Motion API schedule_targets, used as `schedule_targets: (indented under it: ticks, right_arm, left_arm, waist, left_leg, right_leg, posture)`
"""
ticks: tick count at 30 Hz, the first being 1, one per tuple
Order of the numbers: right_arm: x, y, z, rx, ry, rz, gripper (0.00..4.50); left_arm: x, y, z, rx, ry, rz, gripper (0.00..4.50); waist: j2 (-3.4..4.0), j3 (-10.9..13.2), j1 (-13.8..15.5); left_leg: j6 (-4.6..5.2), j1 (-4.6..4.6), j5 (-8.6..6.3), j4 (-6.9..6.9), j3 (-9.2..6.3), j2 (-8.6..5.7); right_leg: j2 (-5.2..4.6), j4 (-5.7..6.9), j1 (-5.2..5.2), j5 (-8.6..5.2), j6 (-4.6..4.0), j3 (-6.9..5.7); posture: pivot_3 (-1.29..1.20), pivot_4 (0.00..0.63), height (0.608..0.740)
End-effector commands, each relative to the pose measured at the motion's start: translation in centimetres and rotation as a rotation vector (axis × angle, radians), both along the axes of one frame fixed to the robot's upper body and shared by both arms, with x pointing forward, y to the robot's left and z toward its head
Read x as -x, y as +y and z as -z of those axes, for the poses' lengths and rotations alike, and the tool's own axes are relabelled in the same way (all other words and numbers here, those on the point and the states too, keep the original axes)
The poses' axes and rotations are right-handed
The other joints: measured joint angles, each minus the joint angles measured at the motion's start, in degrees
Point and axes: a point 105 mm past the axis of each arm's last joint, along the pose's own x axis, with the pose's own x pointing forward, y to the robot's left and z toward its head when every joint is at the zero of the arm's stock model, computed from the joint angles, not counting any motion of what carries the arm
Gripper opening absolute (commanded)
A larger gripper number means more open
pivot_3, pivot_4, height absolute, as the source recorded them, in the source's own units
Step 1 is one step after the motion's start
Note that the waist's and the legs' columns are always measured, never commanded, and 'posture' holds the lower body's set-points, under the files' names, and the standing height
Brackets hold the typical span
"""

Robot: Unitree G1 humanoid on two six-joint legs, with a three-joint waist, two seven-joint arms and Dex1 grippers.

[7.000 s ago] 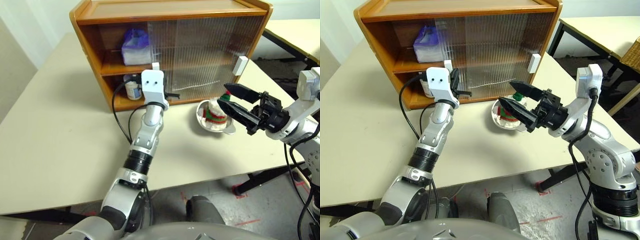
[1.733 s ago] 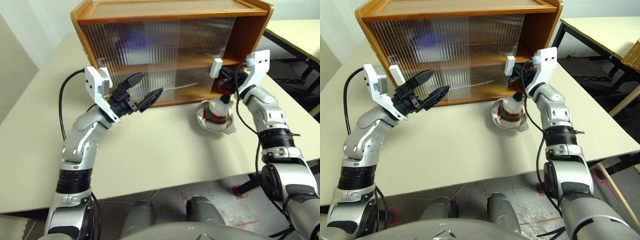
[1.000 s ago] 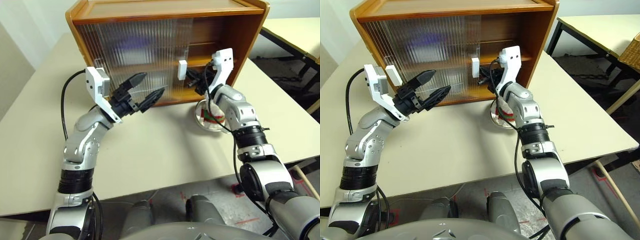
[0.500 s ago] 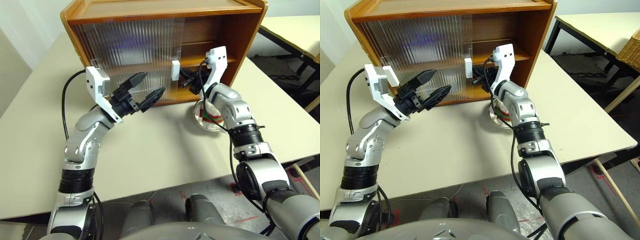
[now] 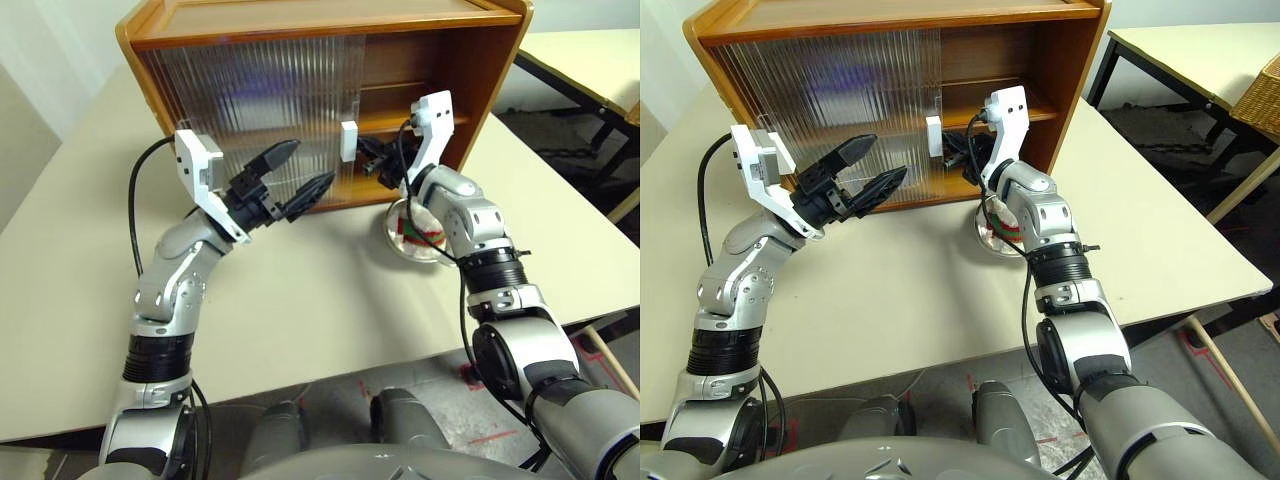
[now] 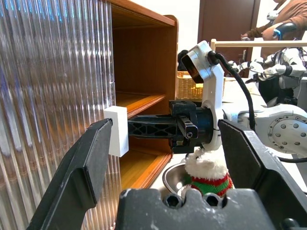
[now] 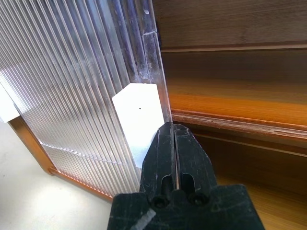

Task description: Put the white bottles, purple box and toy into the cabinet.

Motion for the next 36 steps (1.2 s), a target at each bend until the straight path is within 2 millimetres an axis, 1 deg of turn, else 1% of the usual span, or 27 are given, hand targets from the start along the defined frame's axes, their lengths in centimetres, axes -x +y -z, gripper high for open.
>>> schedule_targets:
  ticks: [1, 4, 5, 8, 11, 15, 17, 20, 23, 25, 26, 27, 30, 31, 32, 33, 36]
  right_arm:
    - [-0.1, 0.1, -1.9, 0.006, -0.064, -0.004, 0.02]
    - [-0.7, -2.2, -3.1, 0.036, -0.117, 0.074, 0.02]
    - [-0.8, -2.6, -3.2, 0.044, -0.128, 0.091, 0.02]
    - [-1.3, -5.0, -3.2, 0.06, -0.138, 0.164, 0.02]
    - [-1.3, -6.3, -3.1, 0.074, -0.144, 0.199, 0.02]
    - [-0.5, -8.3, -3.9, 0.084, -0.173, 0.234, 0.02]
    - [0.4, -8.9, -4.7, 0.088, -0.199, 0.225, 0.02]
    - [1.9, -9.2, -5.5, 0.088, -0.226, 0.199, 0.02]
    - [4.9, -9.9, -5.5, 0.109, -0.241, 0.153, 0.77]
    - [6.6, -10.4, -4.9, 0.123, -0.229, 0.146, 1.4]
    - [7.1, -10.5, -4.7, 0.127, -0.224, 0.143, 1.75]
    - [8.0, -10.7, -4.4, 0.124, -0.21, 0.138, 2.18]
    - [10.2, -11.4, -3.4, 0.108, -0.173, 0.139, 3.25]
    - [10.7, -11.6, -3.0, 0.109, -0.167, 0.144, 3.71]
    - [11.3, -12.2, -2.4, 0.092, -0.151, 0.163, 3.96]
    - [11.8, -12.6, -2.0, 0.081, -0.14, 0.178, 4.46]
    - [13.4, -13.3, -0.6, 0.06, -0.126, 0.203, 4.46]
  left_arm:
    - [-0.2, -0.4, 0.1, -0.005, 0.0, 0.011, 4.5]
    - [-0.2, -0.6, 0.1, -0.002, -0.005, 0.018, 4.5]
    - [-0.2, -0.7, 0.1, -0.003, -0.007, 0.021, 4.5]
    - [-0.2, -0.9, -0.2, 0.01, -0.01, 0.03, 4.5]
    - [-0.2, -1.0, -0.1, 0.01, -0.008, 0.028, 4.5]
    - [-0.3, -1.0, -0.1, 0.011, -0.005, 0.029, 4.5]
    - [-0.3, -0.9, -0.1, 0.011, -0.004, 0.03, 4.5]
    - [-0.3, -0.9, 0.0, 0.008, -0.003, 0.031, 4.5]
    - [-0.2, -0.7, 0.0, 0.005, 0.0, 0.028, 4.5]
    - [-0.2, -0.6, 0.1, 0.003, 0.002, 0.026, 4.5]
    - [-0.2, -0.5, 0.1, 0.002, 0.003, 0.025, 4.5]
    - [-0.1, -0.5, 0.2, 0.001, 0.005, 0.025, 4.5]
    - [-0.1, -0.4, 0.3, 0.0, 0.012, 0.025, 4.5]
    - [-0.1, -0.4, 0.4, 0.001, 0.014, 0.027, 4.5]
    - [-0.1, -0.5, 0.4, 0.001, 0.019, 0.033, 4.5]
    - [0.0, -0.5, 0.5, 0.001, 0.021, 0.036, 4.5]
    - [-0.1, -0.6, 0.4, 0.003, 0.02, 0.036, 4.5]
  waist:
    - [0.0, 0.0, 0.0]
    - [0.0, 0.0, 0.2]
    - [0.0, 0.0, 0.2]
    - [-0.04, 0.0, 0.3]
    - [-0.03, 0.0, 0.2]
    - [-0.03, 0.0, 0.2]
    - [-0.03, 0.0, 0.2]
    - [-0.03, 0.0, 0.2]
    - [-0.08, -0.1, 0.5]
    - [-0.1, -0.1, 0.8]
    - [-0.1, -0.1, 0.9]
    - [-0.1, -0.1, 1.0]
    - [-0.11, -0.1, 1.2]
    - [-0.11, -0.1, 1.3]
    - [-0.12, -0.1, 1.3]
    - [-0.13, -0.1, 1.5]
    - [-0.14, -0.1, 1.7]
  left_leg:
    - [0.0, 0.0, 0.0, -0.01, 0.0, 0.0]
    - [0.0, -0.01, 0.0, -0.03, 0.0, -0.01]
    - [0.0, -0.01, 0.0, -0.03, 0.0, -0.03]
    - [0.0, -0.02, 0.0, -0.03, 0.01, -0.04]
    - [0.0, -0.03, 0.0, -0.03, 0.02, -0.06]
    - [0.22, -0.02, 0.13, -0.06, 0.03, -0.06]
    - [0.24, -0.02, 0.14, -0.09, 0.03, -0.06]
    - [0.27, -0.01, 0.16, -0.12, 0.04, -0.06]
    - [0.27, 0.0, 0.16, -0.17, 0.04, -0.05]
    - [0.27, 0.0, 0.16, -0.2, 0.04, -0.05]
    - [0.27, -0.02, 0.16, -0.24, 0.04, -0.06]
    - [0.27, -0.01, 0.16, -0.22, 0.06, -0.06]
    - [0.27, 0.0, 0.15, -0.23, 0.11, -0.08]
    - [0.27, 0.01, 0.15, -0.22, 0.11, -0.08]
    - [0.26, 0.02, 0.15, -0.22, 0.13, -0.08]
    - [0.26, 0.03, 0.15, -0.22, 0.15, -0.07]
    - [0.25, 0.05, 0.14, -0.17, 0.18, -0.07]
  right_leg:
    - [0.0, 0.0, 0.0, 0.0, 0.0, 0.01]
    - [-0.01, -0.01, -0.01, 0.0, 0.0, 0.01]
    - [-0.02, -0.02, 0.0, 0.0, 0.0, 0.01]
    - [-0.03, -0.05, 0.02, 0.0, 0.01, 0.01]
    - [-0.04, -0.07, 0.03, 0.0, 0.02, 0.02]
    - [-0.03, -0.08, 0.03, -0.01, 0.02, 0.05]
    - [-0.03, -0.08, 0.02, -0.02, 0.03, 0.06]
    - [-0.03, -0.09, 0.01, -0.03, 0.05, 0.08]
    - [-0.03, -0.12, 0.01, -0.05, 0.09, 0.07]
    - [-0.03, -0.15, 0.04, -0.09, 0.12, 0.06]
    - [-0.06, -0.19, 0.04, -0.09, 0.12, 0.05]
    - [-0.06, -0.2, 0.05, -0.09, 0.13, 0.07]
    - [-0.07, -0.25, 0.05, -0.09, 0.13, 0.09]
    - [-0.06, -0.24, 0.05, -0.11, 0.15, 0.09]
    - [-0.05, -0.25, 0.05, -0.15, 0.15, 0.1]
    - [-0.04, -0.26, 0.05, -0.23, 0.21, 0.11]
    - [-0.03, -0.28, 0.1, -0.29, 0.31, 0.13]
  posture:
    - [-0.04, 0.0, 0.74]
    - [-0.04, 0.0, 0.74]
    - [-0.04, 0.0, 0.74]
    - [-0.06, 0.0, 0.74]
    - [-0.06, 0.0, 0.74]
    - [-0.07, 0.0, 0.74]
    - [-0.07, 0.0, 0.74]
    - [-0.07, 0.0, 0.74]
    - [-0.07, 0.0, 0.74]
    - [-0.07, 0.0, 0.74]
    - [-0.07, 0.0, 0.74]
    - [-0.08, 0.0, 0.74]
    - [-0.09, 0.0, 0.74]
    - [-0.09, 0.0, 0.74]
    - [-0.09, 0.0, 0.74]
    - [-0.09, 0.0, 0.74]
    - [-0.1, 0.0, 0.74]
